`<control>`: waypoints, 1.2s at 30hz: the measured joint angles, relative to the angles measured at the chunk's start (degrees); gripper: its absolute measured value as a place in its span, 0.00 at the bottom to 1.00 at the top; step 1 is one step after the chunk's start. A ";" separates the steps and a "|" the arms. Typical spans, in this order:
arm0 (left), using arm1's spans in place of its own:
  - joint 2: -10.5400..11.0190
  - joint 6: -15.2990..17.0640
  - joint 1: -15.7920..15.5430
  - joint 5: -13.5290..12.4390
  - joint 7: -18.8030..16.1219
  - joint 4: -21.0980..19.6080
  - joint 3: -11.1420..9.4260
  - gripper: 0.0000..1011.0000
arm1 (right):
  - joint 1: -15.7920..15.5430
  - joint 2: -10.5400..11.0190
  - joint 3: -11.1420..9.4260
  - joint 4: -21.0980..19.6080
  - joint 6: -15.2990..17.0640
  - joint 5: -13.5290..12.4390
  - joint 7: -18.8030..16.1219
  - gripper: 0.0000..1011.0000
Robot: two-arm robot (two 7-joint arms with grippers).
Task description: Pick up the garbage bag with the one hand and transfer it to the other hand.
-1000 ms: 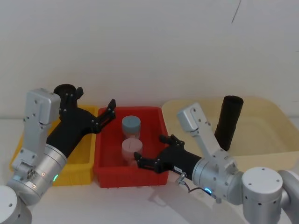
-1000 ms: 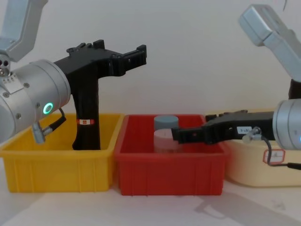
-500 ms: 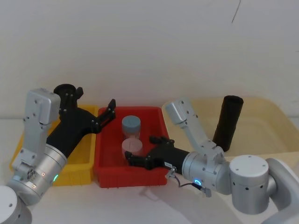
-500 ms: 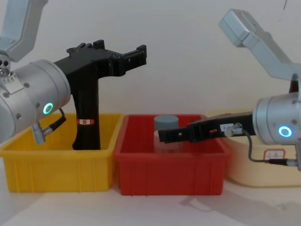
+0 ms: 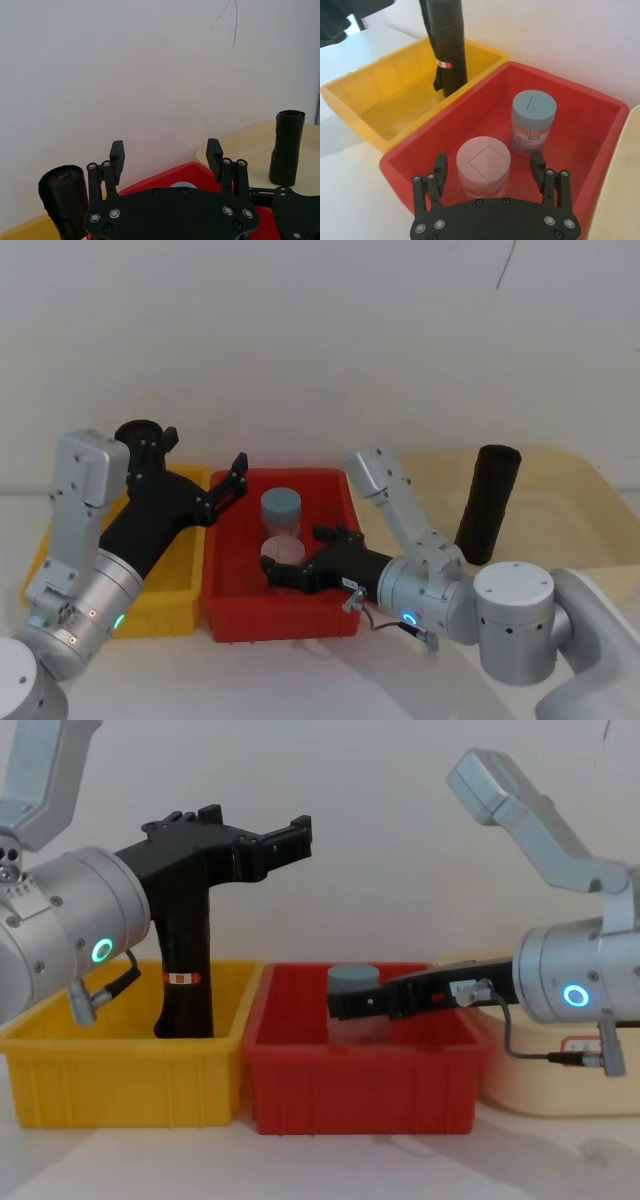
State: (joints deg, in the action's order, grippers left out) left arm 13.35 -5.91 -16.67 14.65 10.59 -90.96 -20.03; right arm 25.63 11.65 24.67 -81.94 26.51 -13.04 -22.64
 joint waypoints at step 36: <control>0.00 0.00 0.00 0.00 0.00 0.00 0.00 0.99 | 0.97 0.03 2.34 3.60 -2.76 2.74 1.70 0.66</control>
State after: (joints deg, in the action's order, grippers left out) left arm 13.35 -5.91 -16.67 14.65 10.58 -90.96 -20.03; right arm 26.61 11.68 27.01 -78.34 23.75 -10.31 -20.95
